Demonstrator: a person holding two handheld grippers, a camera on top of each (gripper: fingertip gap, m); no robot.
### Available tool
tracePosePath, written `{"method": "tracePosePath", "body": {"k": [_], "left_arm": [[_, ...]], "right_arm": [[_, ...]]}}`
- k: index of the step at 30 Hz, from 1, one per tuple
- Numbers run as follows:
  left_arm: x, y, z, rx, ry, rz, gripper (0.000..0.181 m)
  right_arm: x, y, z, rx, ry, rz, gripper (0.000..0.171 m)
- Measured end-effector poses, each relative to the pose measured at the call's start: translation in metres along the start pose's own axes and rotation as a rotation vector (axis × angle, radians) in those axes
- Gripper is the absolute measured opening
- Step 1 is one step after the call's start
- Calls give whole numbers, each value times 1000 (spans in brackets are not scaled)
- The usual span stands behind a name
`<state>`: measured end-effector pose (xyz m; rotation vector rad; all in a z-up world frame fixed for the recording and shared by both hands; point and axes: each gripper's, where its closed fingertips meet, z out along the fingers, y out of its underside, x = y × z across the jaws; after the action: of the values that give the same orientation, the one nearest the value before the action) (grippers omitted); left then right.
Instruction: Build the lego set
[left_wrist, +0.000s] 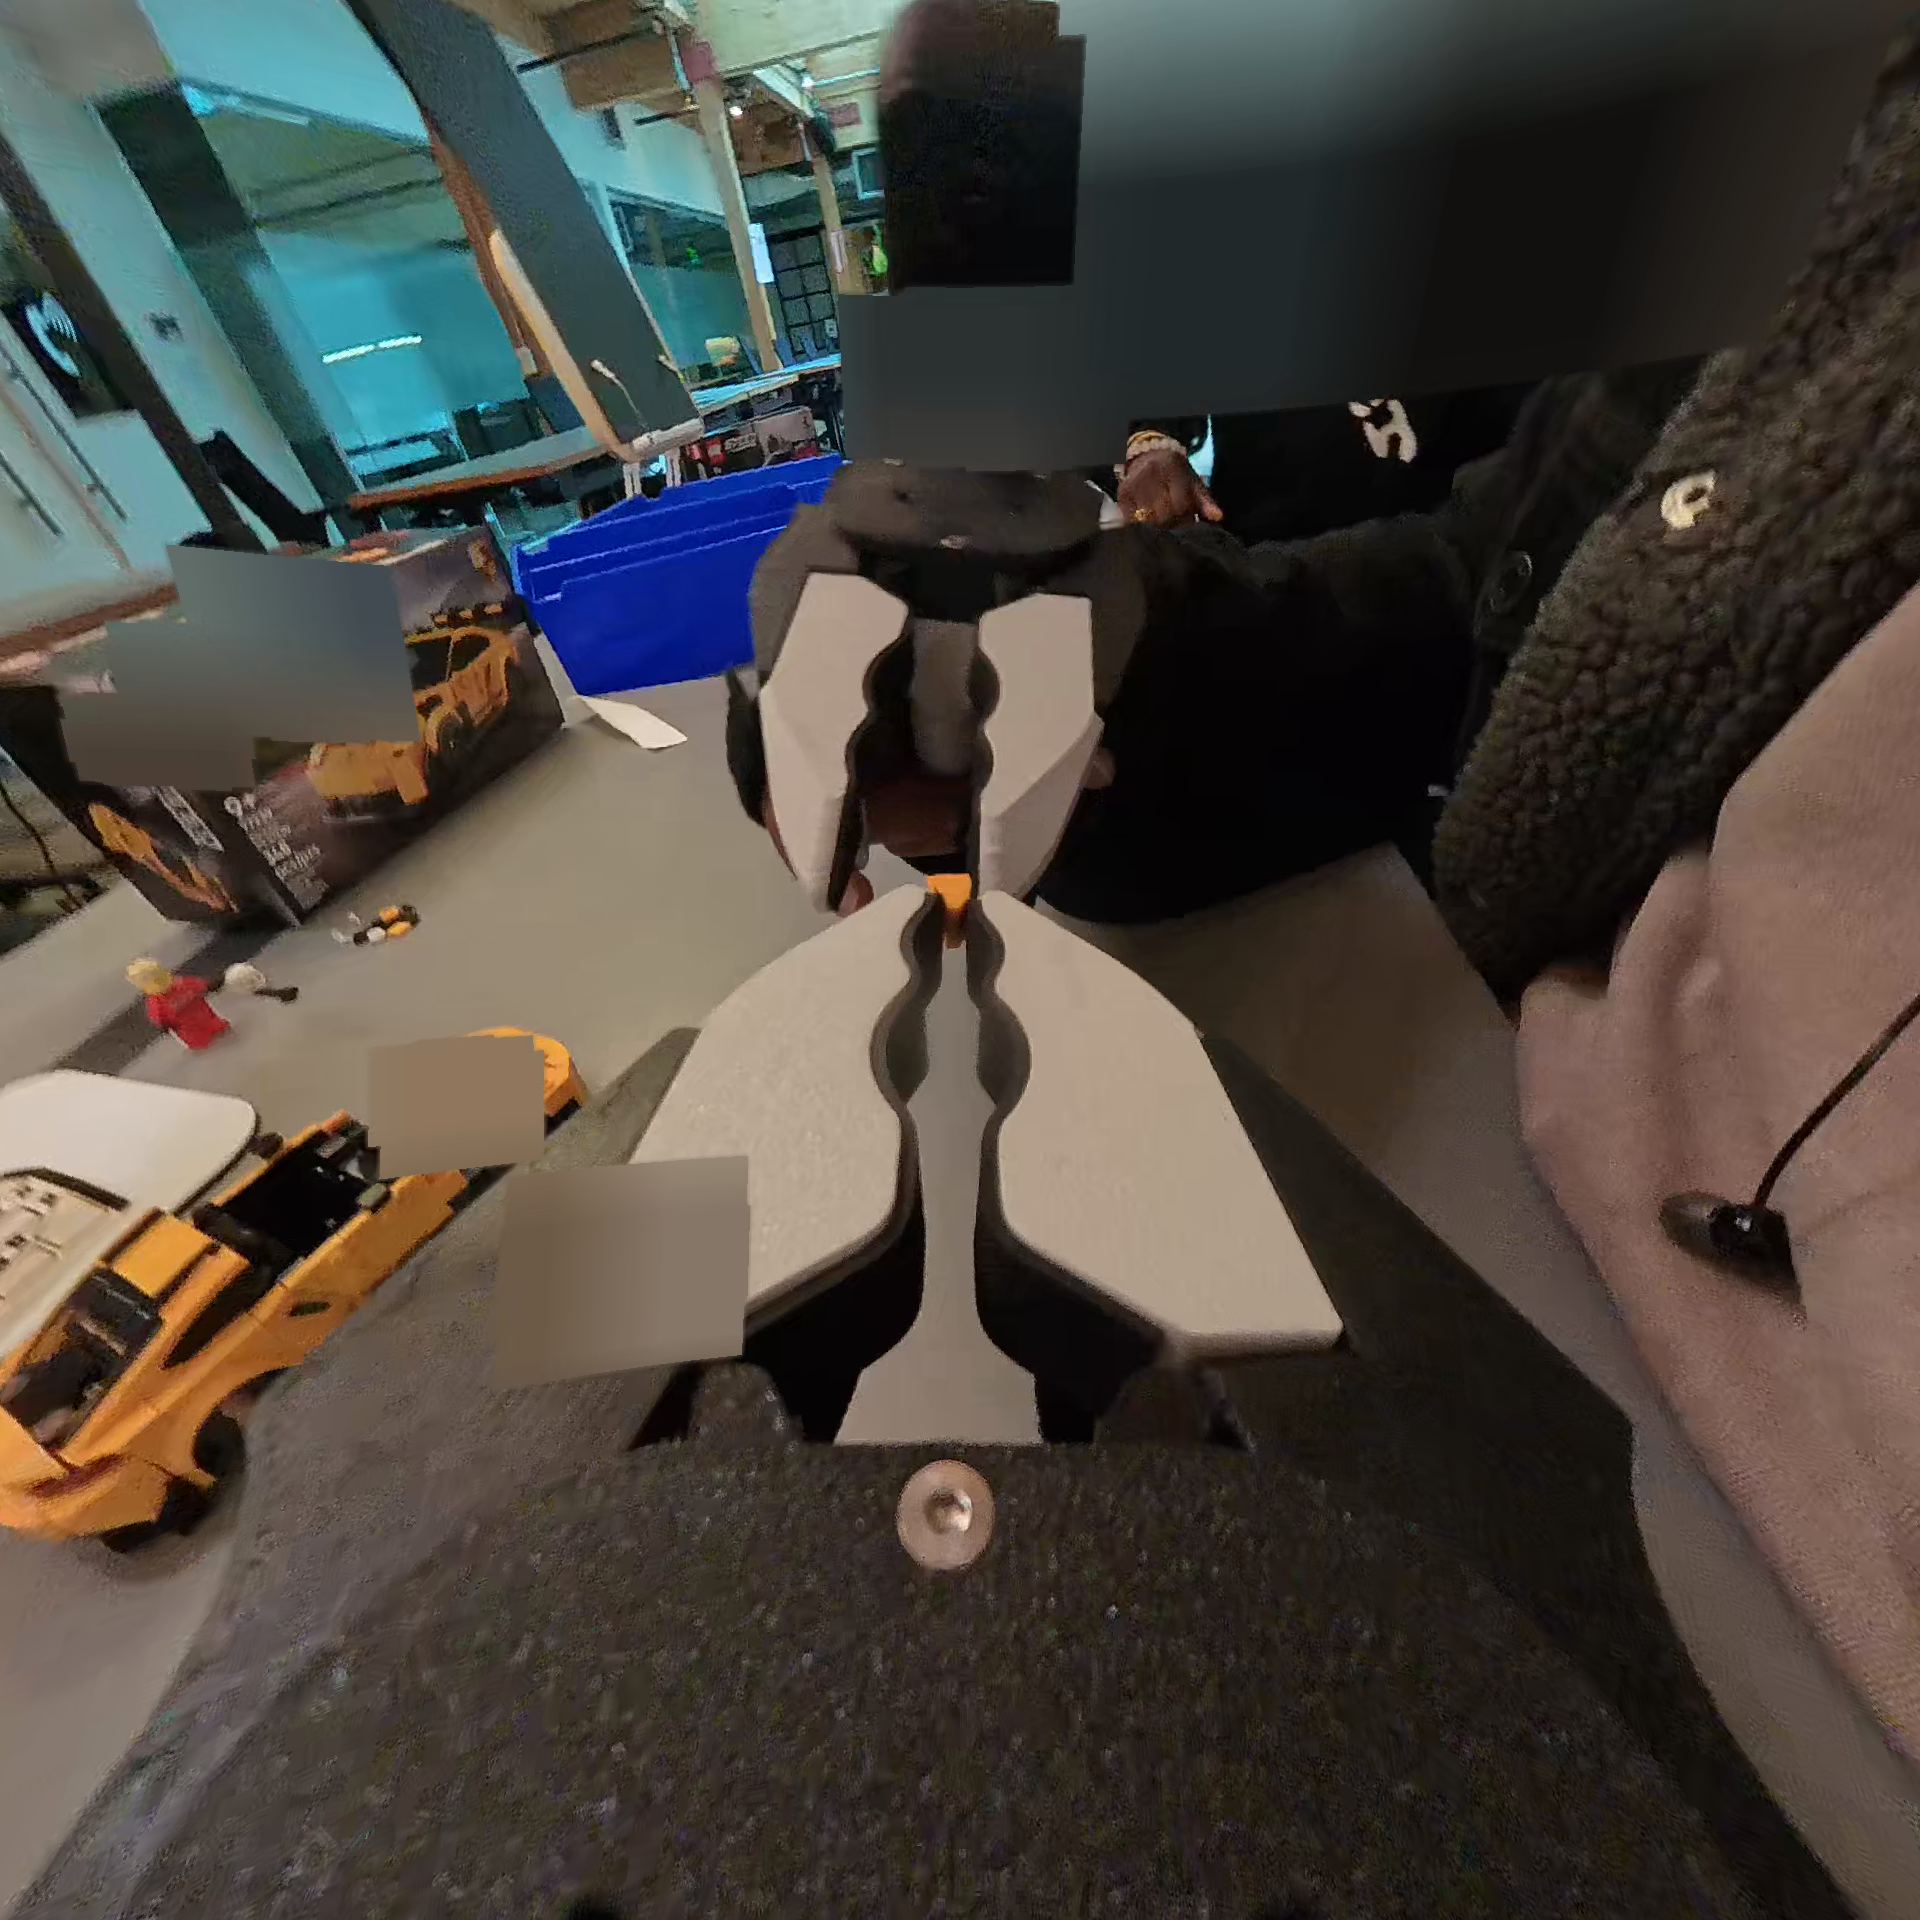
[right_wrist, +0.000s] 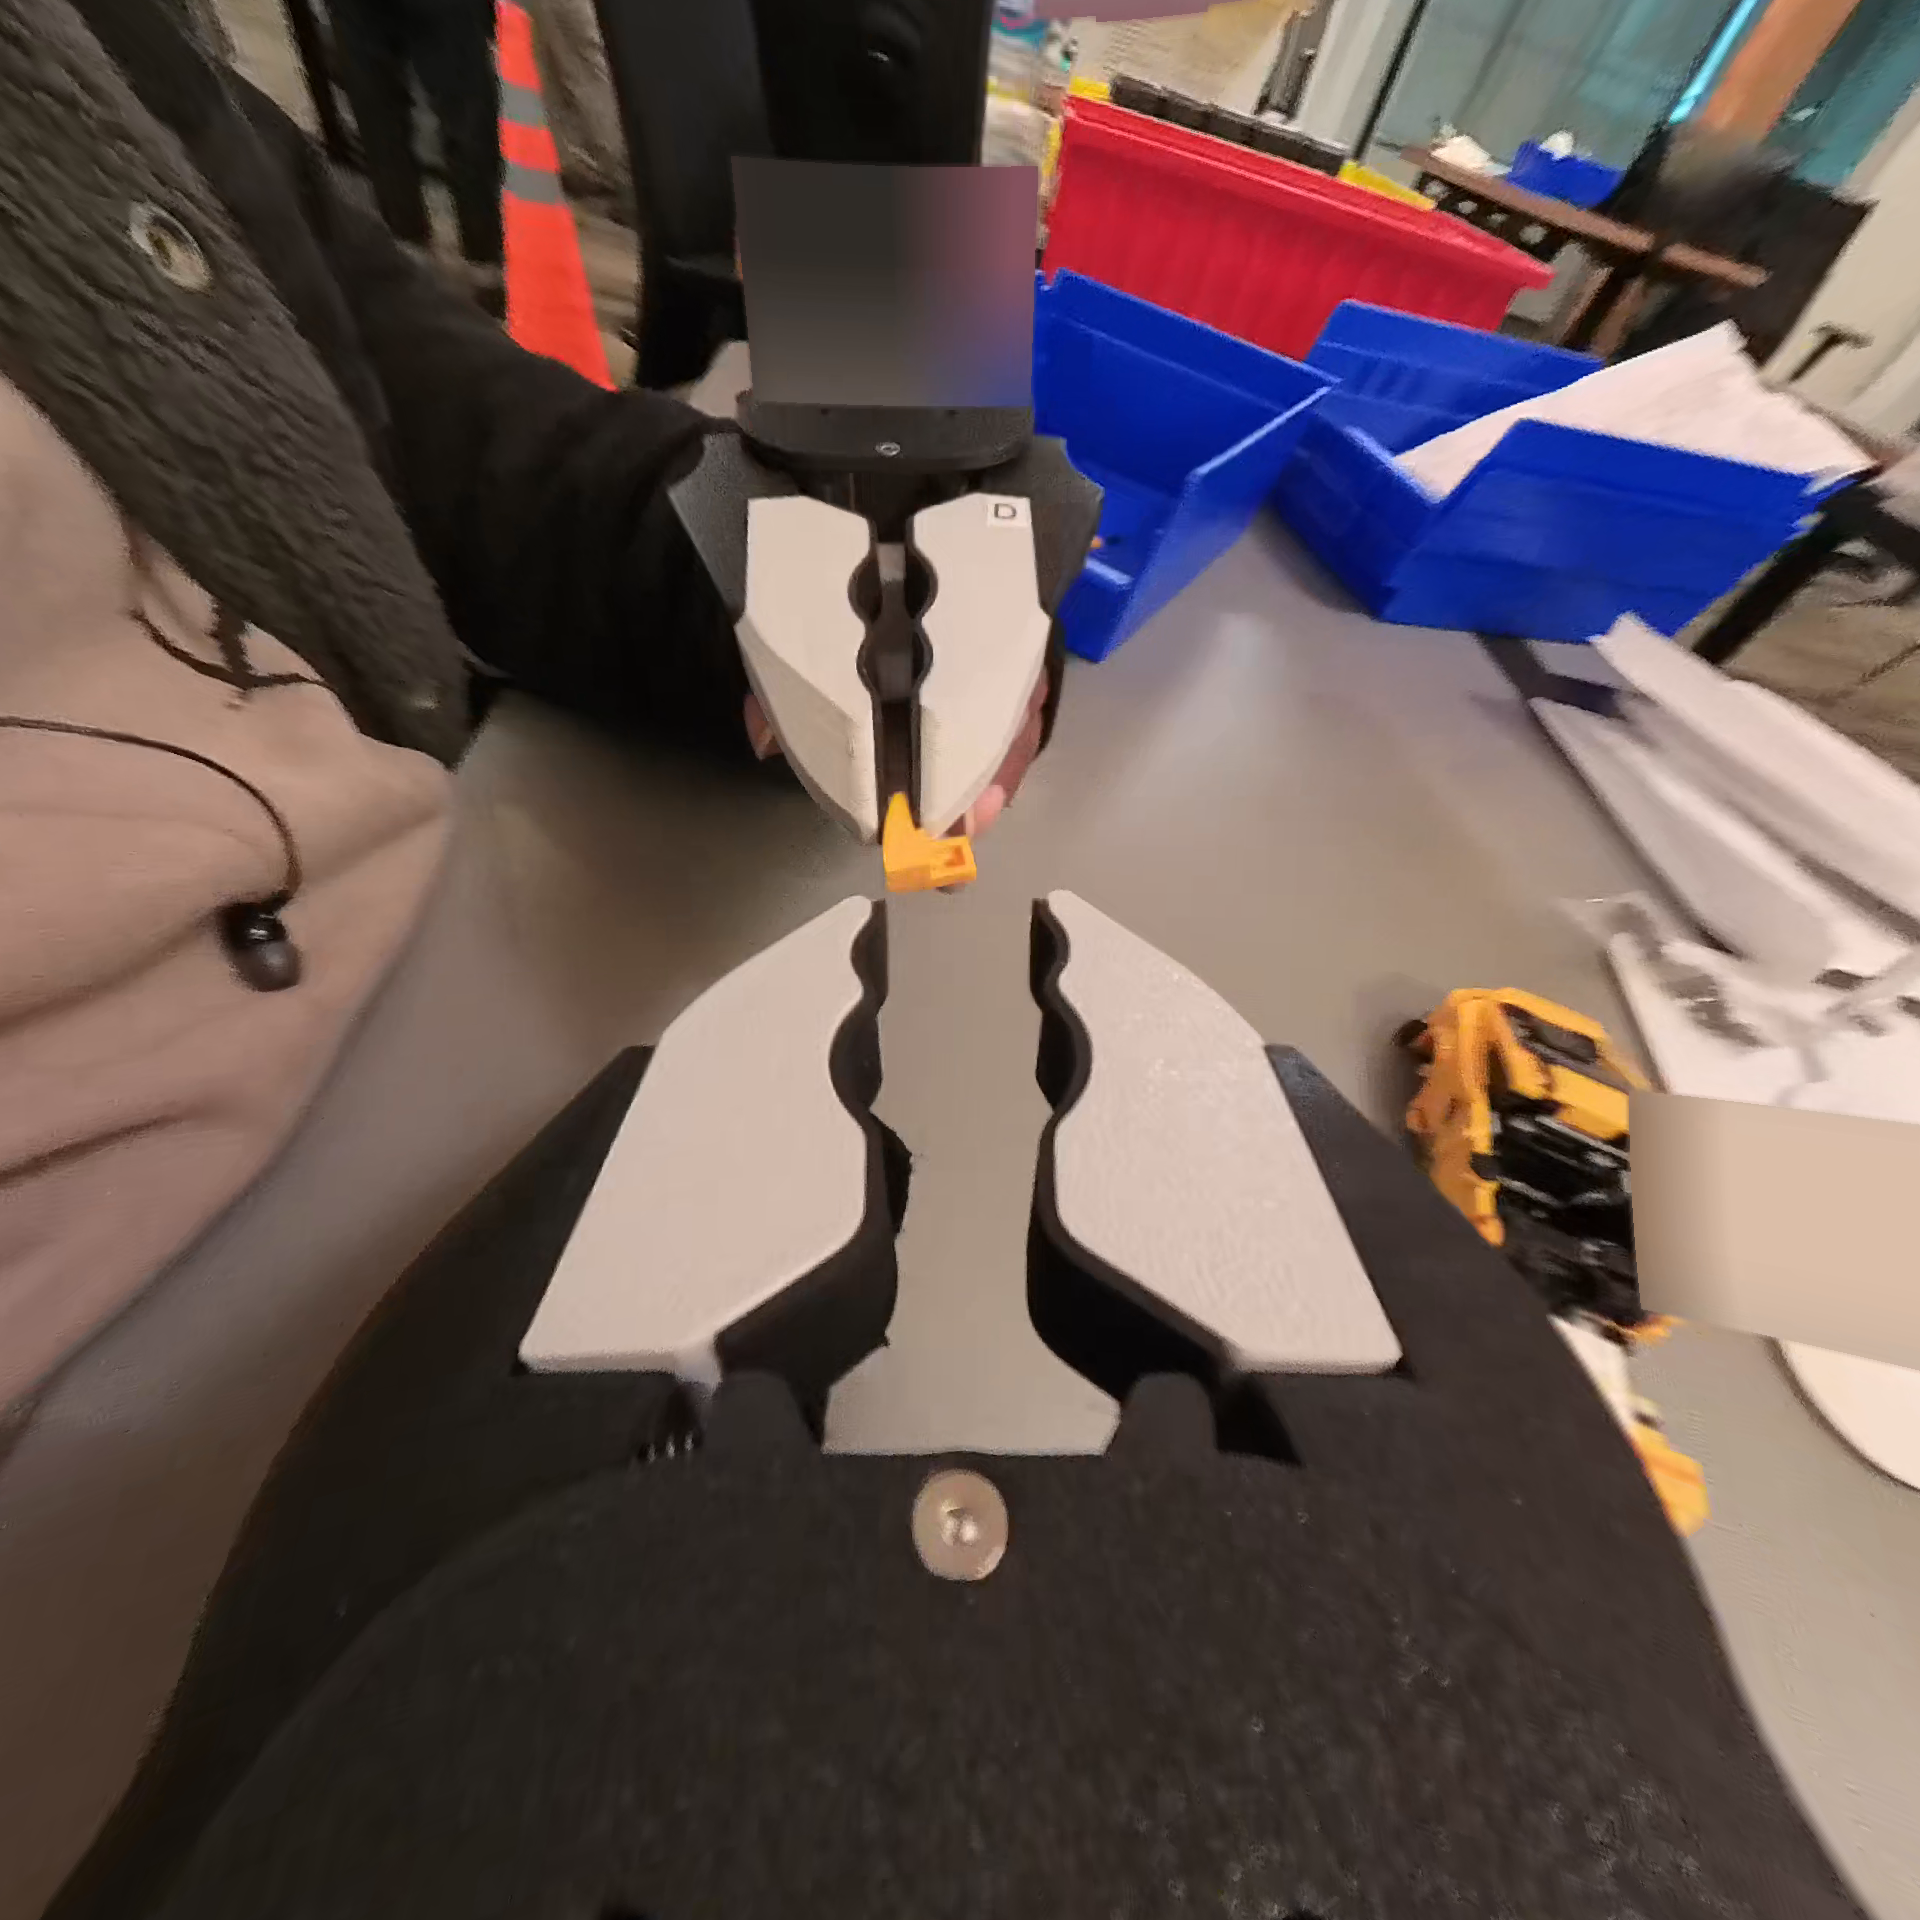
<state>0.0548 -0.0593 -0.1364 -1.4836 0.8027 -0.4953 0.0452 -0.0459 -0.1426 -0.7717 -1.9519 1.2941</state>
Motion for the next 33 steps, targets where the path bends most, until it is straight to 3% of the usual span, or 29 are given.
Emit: {"method": "tracePosePath", "body": {"k": [6, 13, 21, 33], "left_arm": [[8, 3, 3, -17, 19, 69, 4], [3, 10, 3, -56, 1, 17, 4], [-7, 35, 4, -217, -44, -28, 4], [-21, 82, -4, -461, 57, -35, 4]], "right_arm": [[-16, 0, 5, 21, -117, 75, 21], [-7, 7, 7, -10, -66, 63, 17], [4, 29, 13, -130, -9, 70, 16], [18, 70, 36, -303, 103, 103, 17]]}}
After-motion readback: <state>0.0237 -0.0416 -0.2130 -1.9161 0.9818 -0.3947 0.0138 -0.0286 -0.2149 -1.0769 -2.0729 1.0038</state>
